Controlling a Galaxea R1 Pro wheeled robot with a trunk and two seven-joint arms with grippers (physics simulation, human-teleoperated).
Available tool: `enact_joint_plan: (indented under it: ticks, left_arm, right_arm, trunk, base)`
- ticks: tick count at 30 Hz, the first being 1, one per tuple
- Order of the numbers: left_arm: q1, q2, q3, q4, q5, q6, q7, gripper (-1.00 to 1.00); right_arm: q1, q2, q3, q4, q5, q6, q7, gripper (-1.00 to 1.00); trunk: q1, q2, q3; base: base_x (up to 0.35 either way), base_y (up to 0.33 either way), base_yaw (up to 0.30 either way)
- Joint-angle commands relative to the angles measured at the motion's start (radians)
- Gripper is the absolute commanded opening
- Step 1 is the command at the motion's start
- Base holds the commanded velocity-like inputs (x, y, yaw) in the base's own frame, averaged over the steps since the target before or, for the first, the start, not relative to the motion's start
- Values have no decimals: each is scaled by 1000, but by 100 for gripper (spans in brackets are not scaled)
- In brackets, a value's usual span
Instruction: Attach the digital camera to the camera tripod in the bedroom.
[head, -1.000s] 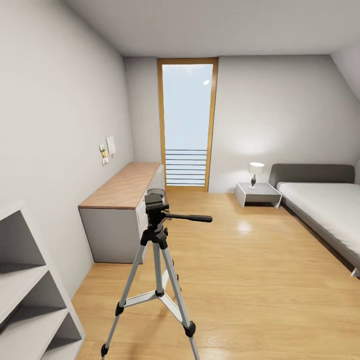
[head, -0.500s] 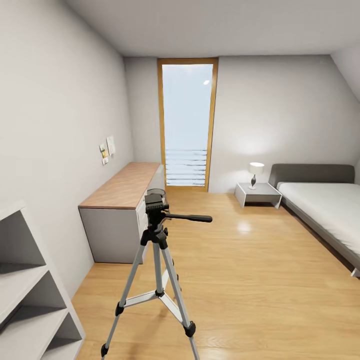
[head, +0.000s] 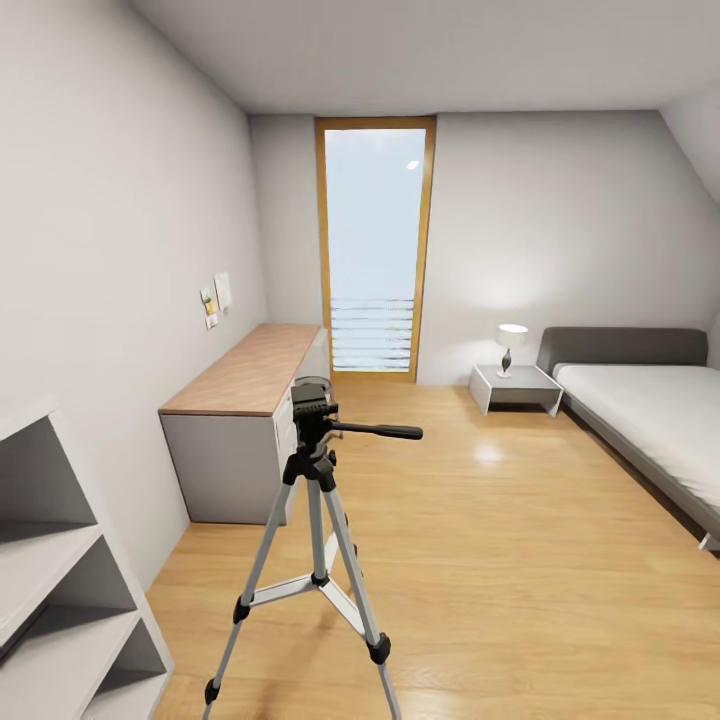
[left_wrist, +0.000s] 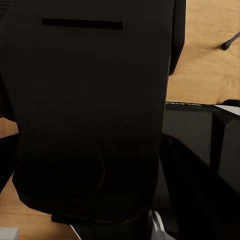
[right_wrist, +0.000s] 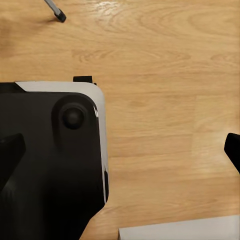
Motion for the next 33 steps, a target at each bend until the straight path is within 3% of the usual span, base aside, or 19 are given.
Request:
enact_joint_plan:
  ticks: [1,23,33]
  left_arm:
    - [0,0,-8,0,9,4,-4,-100]
    - [3,1,-8,0,8,4,-4,-100]
    - [4,1,-8,0,8,3,-4,-100]
  right_arm:
    - [-1,0,-1,3,0,-6,-2,100]
    - [-1,-1,-1,3,0,-6,-1,100]
    - [-1,-3,-1,3,1,-8,2,100]
  trunk:
    - [0,-1,0]
    - [0,-1,0]
    - [0,-1,0]
  base:
    - [-10,0,0]
    - [-39,0,0]
    - [0,0,120]
